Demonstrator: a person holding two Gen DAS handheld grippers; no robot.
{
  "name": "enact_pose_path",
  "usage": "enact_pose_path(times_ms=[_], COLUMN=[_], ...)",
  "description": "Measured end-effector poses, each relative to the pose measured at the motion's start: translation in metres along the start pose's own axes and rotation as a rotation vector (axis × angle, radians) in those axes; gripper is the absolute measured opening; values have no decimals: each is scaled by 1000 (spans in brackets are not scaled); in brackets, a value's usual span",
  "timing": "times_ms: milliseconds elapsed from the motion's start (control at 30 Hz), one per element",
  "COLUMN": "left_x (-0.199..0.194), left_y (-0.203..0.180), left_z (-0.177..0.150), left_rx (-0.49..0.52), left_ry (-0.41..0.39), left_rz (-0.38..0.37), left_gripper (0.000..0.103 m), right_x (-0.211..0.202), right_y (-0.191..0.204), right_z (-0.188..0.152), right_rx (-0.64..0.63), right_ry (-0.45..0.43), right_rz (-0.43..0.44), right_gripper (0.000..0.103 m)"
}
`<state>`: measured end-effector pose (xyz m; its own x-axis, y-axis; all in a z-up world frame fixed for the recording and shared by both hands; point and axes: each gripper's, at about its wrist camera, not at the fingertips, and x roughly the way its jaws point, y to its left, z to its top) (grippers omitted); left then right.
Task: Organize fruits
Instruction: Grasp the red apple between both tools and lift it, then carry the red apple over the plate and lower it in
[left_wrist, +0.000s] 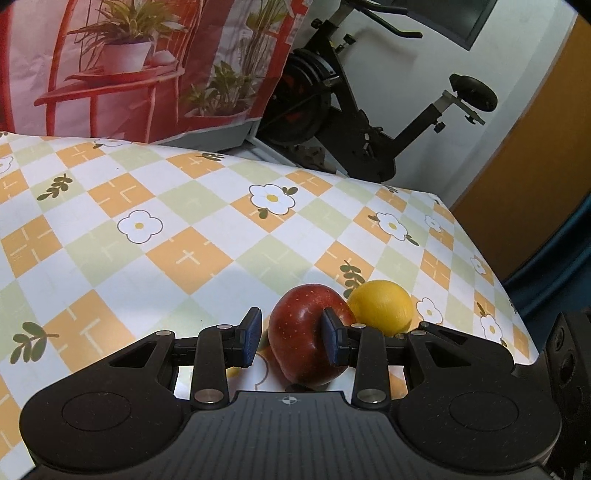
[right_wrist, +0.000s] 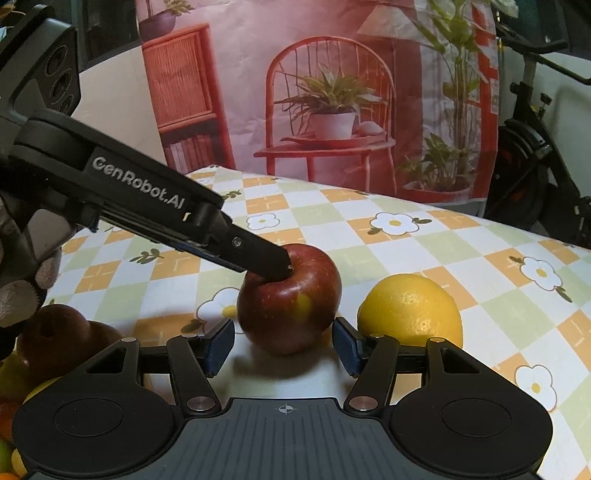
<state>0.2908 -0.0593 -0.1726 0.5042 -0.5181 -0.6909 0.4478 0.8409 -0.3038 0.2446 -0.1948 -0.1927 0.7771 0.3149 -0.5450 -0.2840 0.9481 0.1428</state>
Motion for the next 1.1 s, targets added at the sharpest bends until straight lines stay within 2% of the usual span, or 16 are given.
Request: enact_pose_path(times_ms=[267, 600, 867, 1100], left_x=[-1, -15, -46, -90], left_y=[-1, -8, -21, -35], left_z=[-2, -13, -15, -27], left_rx=[7, 31, 48, 72], left_ry=[8, 38, 12, -26], left_rz=[-23, -33, -29, -10], left_gripper=[36, 34, 34, 34], right_x=[-1, -15, -44, -79], right_y=[-2, 1, 13, 35], right_z=[-2, -9, -4, 1], right_rx=[13, 18, 3, -23], right_ry=[-7, 4, -37, -71], right_rz=[-1, 47, 64, 100], right_gripper=[53, 53, 53, 53])
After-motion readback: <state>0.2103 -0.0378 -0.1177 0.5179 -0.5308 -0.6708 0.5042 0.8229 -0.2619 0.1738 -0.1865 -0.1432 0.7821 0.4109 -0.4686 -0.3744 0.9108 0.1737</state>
